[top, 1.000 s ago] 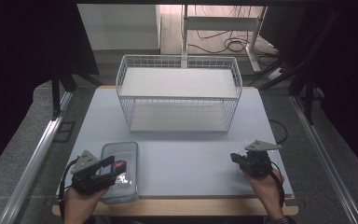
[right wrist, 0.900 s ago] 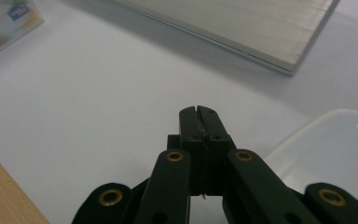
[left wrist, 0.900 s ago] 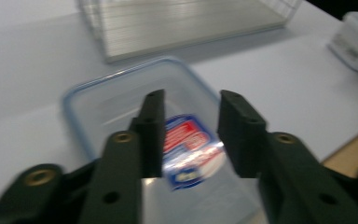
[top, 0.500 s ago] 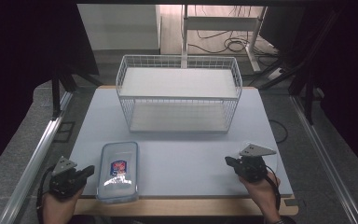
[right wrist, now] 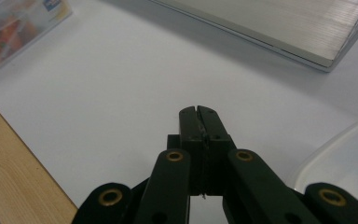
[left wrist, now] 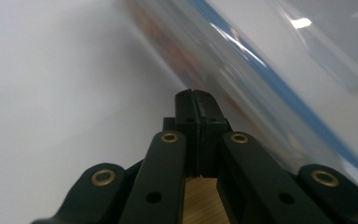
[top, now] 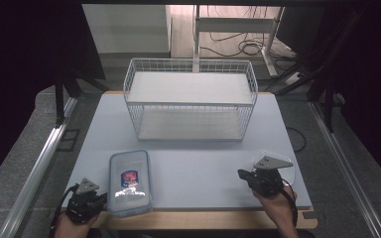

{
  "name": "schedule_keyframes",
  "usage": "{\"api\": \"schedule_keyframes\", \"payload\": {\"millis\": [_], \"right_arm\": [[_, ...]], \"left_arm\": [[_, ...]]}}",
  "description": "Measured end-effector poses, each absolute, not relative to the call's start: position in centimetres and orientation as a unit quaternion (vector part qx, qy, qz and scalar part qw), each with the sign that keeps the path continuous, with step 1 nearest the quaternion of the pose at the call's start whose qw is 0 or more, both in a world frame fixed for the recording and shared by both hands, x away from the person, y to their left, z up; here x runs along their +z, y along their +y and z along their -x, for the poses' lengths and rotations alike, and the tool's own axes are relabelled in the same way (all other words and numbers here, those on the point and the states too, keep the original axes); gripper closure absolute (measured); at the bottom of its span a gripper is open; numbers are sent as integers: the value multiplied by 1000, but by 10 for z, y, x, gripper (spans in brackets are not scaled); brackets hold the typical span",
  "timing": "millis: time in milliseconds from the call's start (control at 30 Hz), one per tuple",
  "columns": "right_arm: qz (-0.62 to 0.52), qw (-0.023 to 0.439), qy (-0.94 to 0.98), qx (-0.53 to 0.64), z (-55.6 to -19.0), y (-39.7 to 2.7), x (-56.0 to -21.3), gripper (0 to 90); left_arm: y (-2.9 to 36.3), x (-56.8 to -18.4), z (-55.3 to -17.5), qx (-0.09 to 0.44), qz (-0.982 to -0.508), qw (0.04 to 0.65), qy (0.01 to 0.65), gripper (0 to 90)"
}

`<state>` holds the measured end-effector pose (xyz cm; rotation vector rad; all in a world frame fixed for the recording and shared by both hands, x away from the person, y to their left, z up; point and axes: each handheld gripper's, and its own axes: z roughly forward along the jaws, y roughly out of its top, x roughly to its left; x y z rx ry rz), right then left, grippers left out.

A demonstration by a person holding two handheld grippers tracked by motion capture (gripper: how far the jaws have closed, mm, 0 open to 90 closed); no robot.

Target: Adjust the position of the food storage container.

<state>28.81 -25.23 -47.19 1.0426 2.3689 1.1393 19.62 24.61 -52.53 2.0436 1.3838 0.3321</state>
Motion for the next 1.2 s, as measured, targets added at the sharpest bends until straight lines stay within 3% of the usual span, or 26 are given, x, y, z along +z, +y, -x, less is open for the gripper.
{"api": "schedule_keyframes", "payload": {"millis": [500,633,800,1000,1200], "right_arm": [[-361,140,832,397,-287,-247,-476,893],[-357,136,834,398,-286,-245,-477,893],[-352,128,836,402,-284,-240,-478,892],[-338,108,842,405,-278,-224,-481,891],[-319,53,851,413,-267,-204,-490,885]], "left_arm": [[176,-521,-215,95,-822,350,439,898],[193,-518,-220,108,-803,349,470,900],[245,-520,-242,156,-757,347,531,900],[243,-527,-278,153,-773,340,513,900],[229,-526,-274,146,-776,340,511,900]]}}
